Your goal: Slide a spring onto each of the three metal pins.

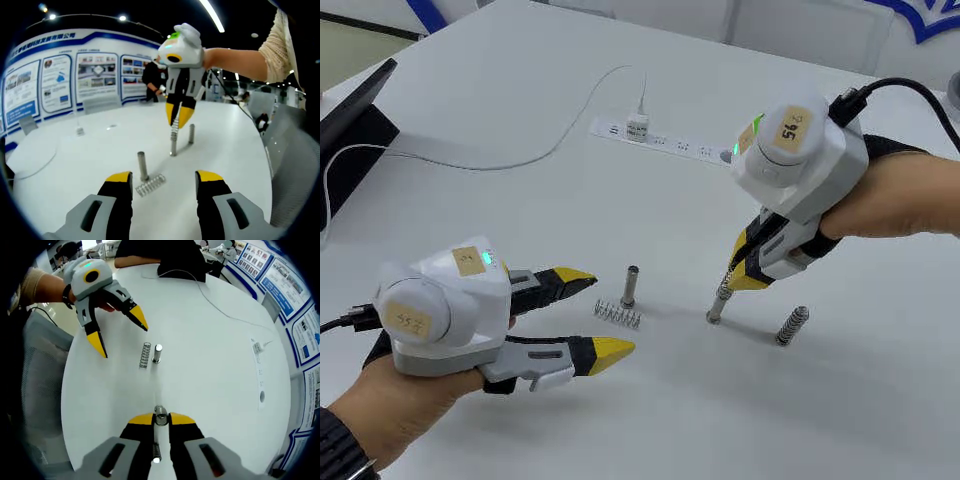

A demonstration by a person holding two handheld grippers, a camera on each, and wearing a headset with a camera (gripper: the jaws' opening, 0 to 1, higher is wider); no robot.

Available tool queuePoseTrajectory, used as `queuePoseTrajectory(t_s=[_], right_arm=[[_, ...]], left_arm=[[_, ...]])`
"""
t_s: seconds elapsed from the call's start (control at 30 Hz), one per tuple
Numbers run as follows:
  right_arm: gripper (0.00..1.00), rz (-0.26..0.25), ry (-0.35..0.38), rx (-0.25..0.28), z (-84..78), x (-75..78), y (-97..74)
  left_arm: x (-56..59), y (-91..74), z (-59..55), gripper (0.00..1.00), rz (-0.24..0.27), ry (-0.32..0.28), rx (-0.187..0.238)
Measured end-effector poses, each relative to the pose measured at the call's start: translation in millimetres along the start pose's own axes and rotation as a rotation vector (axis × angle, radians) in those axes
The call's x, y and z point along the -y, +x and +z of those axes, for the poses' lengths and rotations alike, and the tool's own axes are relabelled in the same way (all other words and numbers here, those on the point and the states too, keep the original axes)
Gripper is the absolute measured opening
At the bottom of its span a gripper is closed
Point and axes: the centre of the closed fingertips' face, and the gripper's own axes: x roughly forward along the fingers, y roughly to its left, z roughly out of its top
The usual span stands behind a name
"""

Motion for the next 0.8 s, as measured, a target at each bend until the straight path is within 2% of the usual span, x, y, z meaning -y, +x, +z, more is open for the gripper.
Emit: queuePoseTrajectory(t_s=[0.27,0.8], right_arm=[[0.12,0.03,0.025,-0.009,-2.1,-2.1,13.5],[0.12,0.033,0.031,-0.035,-6.5,-3.8,34.8]], left_arm=[[-1.3,-1.2,-0.8,0.52,0.002,-0.001,-0.005],[-5.1,-2.7,-3.4,0.52,0.015,-0.01,-0.007]])
